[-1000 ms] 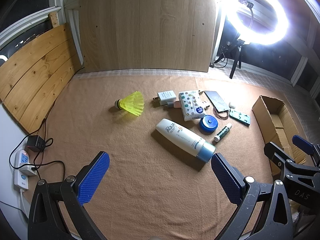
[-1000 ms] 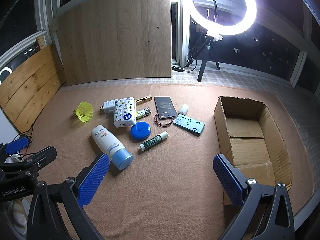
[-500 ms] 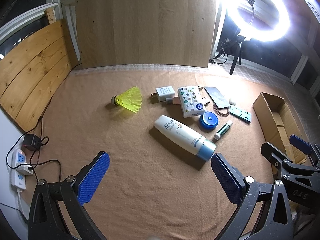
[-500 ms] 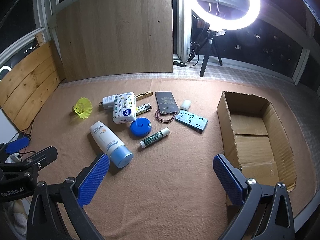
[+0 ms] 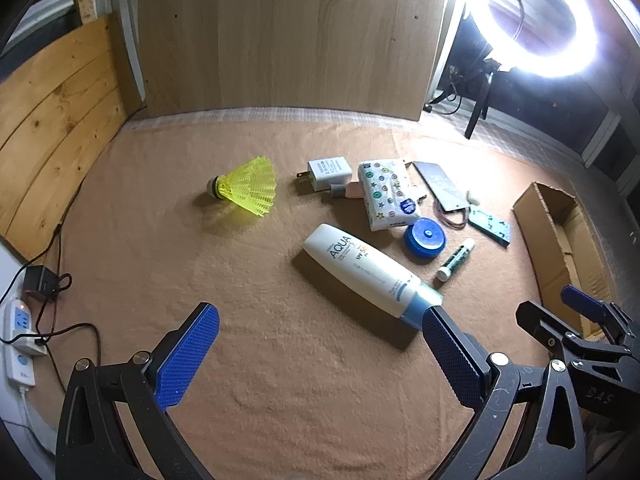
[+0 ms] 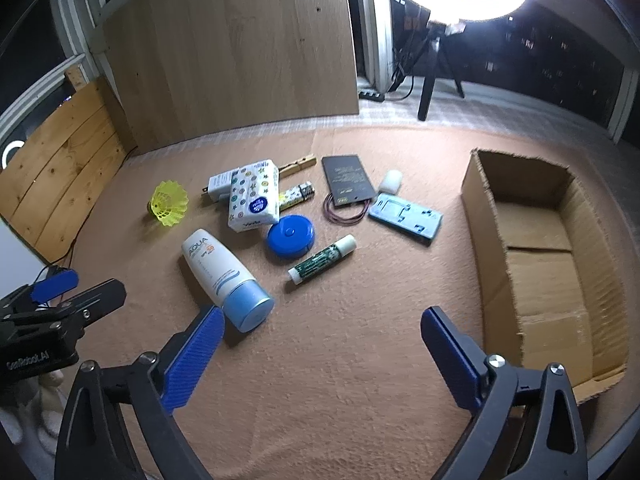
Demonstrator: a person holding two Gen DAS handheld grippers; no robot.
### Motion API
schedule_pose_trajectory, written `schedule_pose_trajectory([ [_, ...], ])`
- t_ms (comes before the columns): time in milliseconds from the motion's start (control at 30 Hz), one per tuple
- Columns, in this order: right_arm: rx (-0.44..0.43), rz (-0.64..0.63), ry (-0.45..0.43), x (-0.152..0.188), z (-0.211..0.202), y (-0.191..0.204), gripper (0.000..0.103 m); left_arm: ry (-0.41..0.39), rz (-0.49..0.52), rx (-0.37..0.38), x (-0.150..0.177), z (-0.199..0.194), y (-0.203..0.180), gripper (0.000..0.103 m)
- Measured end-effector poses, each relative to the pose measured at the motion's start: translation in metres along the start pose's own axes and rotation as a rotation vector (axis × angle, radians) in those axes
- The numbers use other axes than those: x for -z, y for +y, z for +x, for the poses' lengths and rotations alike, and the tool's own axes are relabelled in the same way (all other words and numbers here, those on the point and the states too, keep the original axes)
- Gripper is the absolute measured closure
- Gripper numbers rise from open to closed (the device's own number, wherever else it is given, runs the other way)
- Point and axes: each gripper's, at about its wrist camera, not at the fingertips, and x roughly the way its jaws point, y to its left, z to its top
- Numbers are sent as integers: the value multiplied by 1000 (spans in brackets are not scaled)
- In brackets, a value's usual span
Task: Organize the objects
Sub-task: 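Move the right tool to the white AQUA sunscreen tube and close on it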
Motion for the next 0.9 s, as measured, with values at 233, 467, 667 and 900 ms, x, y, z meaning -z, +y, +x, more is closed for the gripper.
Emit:
schedule_pose_trajectory([
  [233,-68,1,56,-4,24,-2,18,54,-18,16,-4,33,6,6],
  [467,-163,-17,124,-16,52,3,37,87,-38,38,0,56,7,12],
  [667,-235,-56,173,-28,73,13,48,91,-54,57,2,65,8,12],
  [900,-306,-106,244,-45,102,31,57,106,-78,98,4,73,8,16],
])
